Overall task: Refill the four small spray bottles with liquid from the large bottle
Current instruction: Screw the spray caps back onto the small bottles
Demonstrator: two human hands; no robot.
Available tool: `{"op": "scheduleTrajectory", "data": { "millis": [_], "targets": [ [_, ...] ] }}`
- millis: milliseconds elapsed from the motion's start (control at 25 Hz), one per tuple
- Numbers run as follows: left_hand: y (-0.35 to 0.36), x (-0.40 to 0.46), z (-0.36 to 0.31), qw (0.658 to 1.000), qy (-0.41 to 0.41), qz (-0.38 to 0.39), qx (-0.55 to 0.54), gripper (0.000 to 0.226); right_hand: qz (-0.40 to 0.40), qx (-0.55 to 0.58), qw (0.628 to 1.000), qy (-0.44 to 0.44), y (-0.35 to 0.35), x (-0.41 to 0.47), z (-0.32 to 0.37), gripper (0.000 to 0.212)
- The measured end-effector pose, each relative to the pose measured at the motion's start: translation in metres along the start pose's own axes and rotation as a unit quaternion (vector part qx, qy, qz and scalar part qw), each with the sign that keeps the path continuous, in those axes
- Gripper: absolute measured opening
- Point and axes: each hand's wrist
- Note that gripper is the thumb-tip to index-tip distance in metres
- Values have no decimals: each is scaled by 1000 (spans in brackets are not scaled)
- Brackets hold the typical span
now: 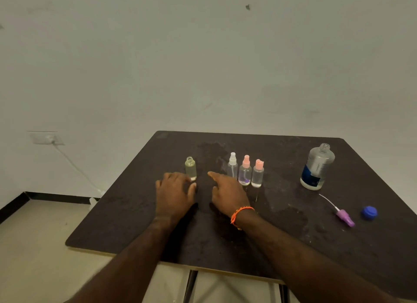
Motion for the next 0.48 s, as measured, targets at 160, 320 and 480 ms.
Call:
{"op": "scheduleTrajectory", "data": {
  "millis": [160,320,480],
  "targets": [
    [4,42,27,987,-108,109,-42,80,76,-7,997,-6,15,31,13,74],
    [16,70,32,980,-88,161,-81,72,128,-4,992,12,34,60,22,89],
    [18,67,31,987,-49,122,-96,38,113,25,993,34,37,61,24,88]
  ]
}}
Point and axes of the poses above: each hand's wrist, its own x-axis towards the middle knuckle, its own y-axis out of the palm, z = x × y
